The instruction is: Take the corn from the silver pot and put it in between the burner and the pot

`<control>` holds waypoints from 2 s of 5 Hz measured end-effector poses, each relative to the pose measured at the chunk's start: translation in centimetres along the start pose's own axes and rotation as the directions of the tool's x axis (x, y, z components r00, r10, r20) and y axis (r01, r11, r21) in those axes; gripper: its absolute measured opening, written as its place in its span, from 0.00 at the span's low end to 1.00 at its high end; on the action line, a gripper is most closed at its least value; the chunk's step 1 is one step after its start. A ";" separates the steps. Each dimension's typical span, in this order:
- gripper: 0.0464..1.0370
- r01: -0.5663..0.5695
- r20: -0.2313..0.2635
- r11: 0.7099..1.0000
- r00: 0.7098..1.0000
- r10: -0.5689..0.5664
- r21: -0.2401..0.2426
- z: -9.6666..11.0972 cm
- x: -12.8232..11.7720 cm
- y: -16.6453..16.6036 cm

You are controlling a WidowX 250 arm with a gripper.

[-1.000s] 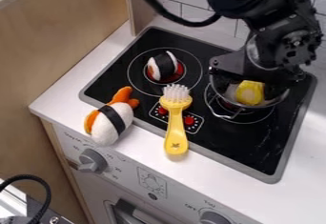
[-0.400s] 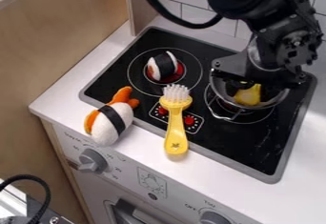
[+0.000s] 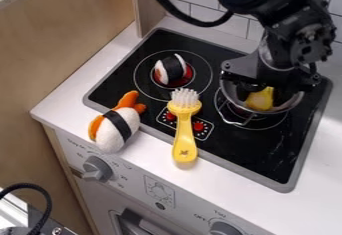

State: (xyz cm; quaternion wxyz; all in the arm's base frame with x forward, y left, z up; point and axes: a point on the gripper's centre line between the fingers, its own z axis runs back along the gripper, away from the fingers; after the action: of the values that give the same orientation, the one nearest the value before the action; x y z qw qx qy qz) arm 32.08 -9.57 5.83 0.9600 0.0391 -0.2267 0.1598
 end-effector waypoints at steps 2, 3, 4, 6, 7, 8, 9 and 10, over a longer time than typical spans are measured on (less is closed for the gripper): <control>0.55 -0.015 -0.087 0.999 0.996 0.017 0.031 1.4 0.9 0.1; 0.55 -0.026 -0.120 0.999 0.992 0.030 0.036 2.3 1.4 0.2; 0.55 -0.024 -0.151 0.999 0.988 0.028 0.029 3.7 2.0 1.0; 0.55 0.094 -0.136 0.996 0.986 -0.093 0.003 5.1 3.5 4.1; 0.55 0.137 -0.125 0.991 0.983 -0.135 0.004 5.0 4.7 5.5; 0.55 0.162 -0.087 0.987 0.983 -0.162 -0.006 4.5 5.8 6.5; 0.55 0.179 -0.055 0.984 0.982 -0.179 -0.014 4.2 6.6 7.1; 0.55 0.185 -0.042 0.982 0.982 -0.186 -0.018 3.1 6.7 7.5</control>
State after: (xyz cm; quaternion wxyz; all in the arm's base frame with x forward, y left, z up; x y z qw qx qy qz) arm 34.01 -1.02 11.60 0.9757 0.0499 -0.2022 0.0688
